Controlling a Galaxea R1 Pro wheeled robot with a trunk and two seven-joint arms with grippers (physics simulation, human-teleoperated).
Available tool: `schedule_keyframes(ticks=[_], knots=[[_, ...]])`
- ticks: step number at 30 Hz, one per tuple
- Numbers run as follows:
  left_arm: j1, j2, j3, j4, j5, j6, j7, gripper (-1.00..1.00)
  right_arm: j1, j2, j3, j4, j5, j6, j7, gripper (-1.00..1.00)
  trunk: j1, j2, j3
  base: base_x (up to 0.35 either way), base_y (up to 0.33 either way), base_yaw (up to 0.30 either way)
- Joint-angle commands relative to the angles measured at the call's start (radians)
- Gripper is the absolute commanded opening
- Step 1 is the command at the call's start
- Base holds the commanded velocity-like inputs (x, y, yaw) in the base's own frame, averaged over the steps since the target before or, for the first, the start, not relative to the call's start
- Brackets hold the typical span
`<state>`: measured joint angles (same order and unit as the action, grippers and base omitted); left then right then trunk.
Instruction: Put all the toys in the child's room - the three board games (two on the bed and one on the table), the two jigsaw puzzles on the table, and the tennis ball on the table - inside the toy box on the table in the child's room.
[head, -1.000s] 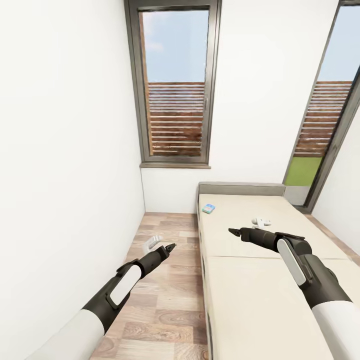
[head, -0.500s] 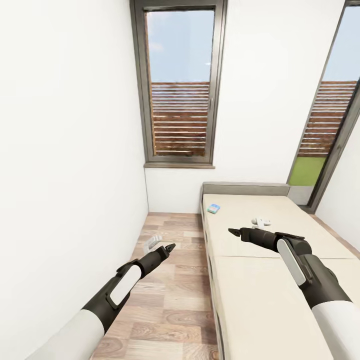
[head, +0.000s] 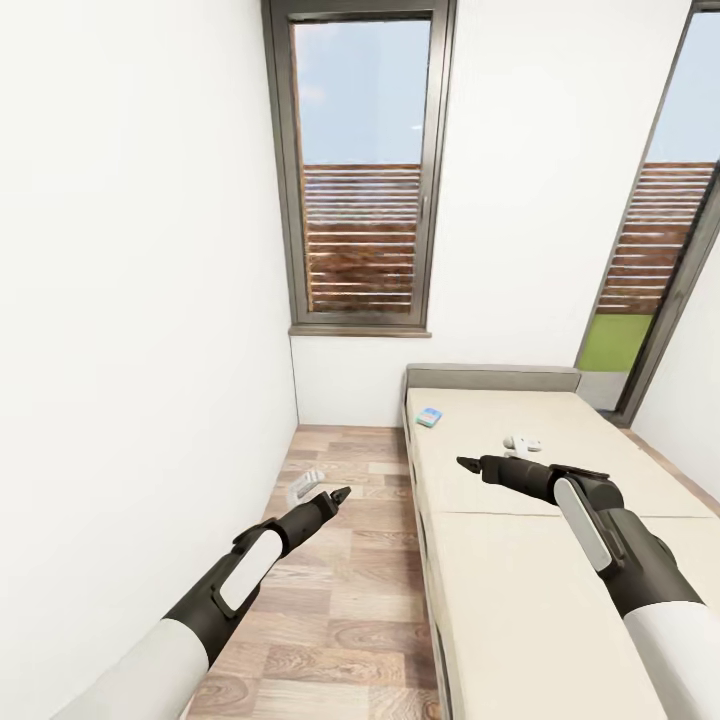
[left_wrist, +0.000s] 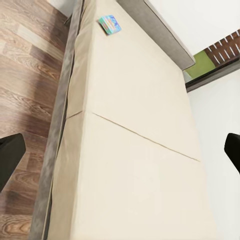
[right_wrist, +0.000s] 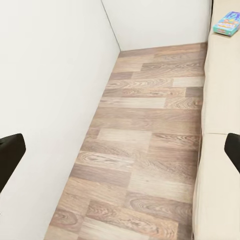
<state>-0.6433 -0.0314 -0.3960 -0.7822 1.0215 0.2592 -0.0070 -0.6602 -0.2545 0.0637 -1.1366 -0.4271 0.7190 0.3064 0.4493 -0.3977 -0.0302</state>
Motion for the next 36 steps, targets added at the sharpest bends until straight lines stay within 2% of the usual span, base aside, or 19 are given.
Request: schedule_keyframes(ticks=[1,21,36], knots=[[-0.001,0.000,0.000,0.000,0.006,0.003,-0.001,1.00,-0.001,-0.001,0.001,-0.001,0.001,0.004,0.002,1.00,0.001,-0.002,-0.002,0.000,0.009,0.000],[-0.001,0.001,-0.001,0.000,0.006,0.003,-0.001,1.00,-0.001,-0.002,0.001,-0.007,0.001,0.004,0.002,1.00,0.001,-0.002,-0.002,0.000,0.124,0.000],[-0.001,0.001,-0.001,0.000,0.006,0.003,-0.001,1.00,-0.001,-0.002,0.000,-0.008,0.000,0.004,0.002,1.00,0.001,-0.002,-0.002,0.000,0.034,0.000]])
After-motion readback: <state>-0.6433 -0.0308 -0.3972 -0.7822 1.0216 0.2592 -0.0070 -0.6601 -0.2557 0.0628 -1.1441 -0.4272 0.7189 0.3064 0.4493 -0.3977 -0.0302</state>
